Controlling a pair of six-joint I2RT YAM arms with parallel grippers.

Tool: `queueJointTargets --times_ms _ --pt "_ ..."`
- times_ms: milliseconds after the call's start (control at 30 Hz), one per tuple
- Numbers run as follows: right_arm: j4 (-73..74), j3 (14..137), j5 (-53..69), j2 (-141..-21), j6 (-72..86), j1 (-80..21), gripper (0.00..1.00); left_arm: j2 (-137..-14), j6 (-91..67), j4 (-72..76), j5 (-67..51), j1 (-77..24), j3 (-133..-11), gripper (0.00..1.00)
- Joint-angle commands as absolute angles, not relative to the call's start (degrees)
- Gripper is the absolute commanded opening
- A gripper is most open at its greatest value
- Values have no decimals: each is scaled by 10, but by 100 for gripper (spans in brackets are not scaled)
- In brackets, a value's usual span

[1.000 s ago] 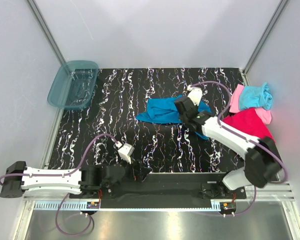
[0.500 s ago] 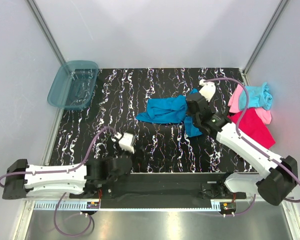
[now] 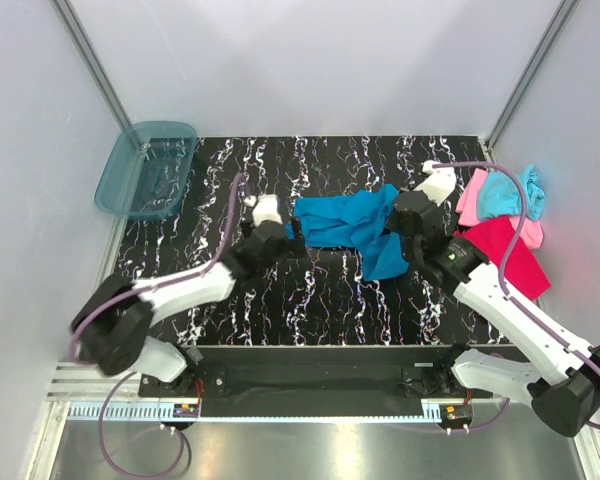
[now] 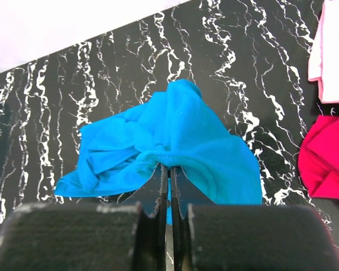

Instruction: Fold and stack the t-shirts

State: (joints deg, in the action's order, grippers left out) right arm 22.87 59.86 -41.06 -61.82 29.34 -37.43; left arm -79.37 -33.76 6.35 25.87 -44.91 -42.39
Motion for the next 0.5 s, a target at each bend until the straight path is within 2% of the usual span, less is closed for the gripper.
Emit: queueJointTargets --times_ms 0,133,467 --pt "190 573 -438 -593 289 -373 0 -879 -312 106 204 -429 -496 99" --pt "162 547 -432 -587 287 -372 0 -980 -310 99 151 -400 -575 99" --pt "122 498 -404 -600 279 -364 0 -1084 -265 48 118 -348 -708 98"
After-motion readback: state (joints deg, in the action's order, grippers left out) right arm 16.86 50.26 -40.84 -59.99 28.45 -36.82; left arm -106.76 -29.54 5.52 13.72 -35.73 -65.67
